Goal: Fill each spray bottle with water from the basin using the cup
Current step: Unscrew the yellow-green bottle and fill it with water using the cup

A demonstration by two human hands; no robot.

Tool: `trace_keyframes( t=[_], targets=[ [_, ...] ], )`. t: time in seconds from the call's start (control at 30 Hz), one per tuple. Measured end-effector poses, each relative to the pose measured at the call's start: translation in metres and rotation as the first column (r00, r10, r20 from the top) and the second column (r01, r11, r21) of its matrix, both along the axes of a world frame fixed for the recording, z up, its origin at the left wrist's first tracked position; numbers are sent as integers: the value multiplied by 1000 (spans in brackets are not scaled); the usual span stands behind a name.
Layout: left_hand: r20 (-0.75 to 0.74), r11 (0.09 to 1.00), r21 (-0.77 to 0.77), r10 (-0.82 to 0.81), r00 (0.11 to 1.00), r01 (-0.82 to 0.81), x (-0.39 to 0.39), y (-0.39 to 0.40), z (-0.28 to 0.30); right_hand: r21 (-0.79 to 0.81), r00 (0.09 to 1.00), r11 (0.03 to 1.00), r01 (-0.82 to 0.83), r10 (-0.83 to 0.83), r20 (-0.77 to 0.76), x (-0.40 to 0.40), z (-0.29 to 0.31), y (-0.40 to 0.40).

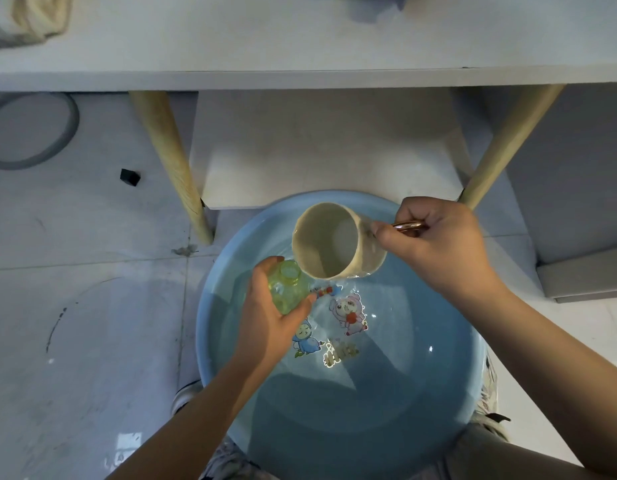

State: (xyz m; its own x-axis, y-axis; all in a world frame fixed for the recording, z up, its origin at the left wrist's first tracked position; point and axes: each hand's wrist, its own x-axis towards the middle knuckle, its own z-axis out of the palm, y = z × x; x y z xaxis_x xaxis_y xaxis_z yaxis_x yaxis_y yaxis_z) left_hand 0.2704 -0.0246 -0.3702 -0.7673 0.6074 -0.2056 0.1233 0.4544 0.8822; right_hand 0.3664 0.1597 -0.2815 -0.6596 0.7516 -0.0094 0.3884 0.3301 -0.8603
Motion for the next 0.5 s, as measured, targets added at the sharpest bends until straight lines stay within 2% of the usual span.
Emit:
trace_keyframes(
  t=[0.2, 0.33, 0.5],
  targets=[
    [-7, 1000, 10, -13, 1000, 13, 0, 2, 2, 155, 997, 985, -71, 71, 6, -1, 5, -6],
    [-15, 1000, 16, -8, 1000, 8, 0, 1, 1, 200, 996, 976, -83, 86, -7, -2, 8, -7],
    [-17, 1000, 15, 1, 1000, 0, 1, 1, -1, 345, 993, 933, -101, 113, -15, -3, 12, -6]
  ],
)
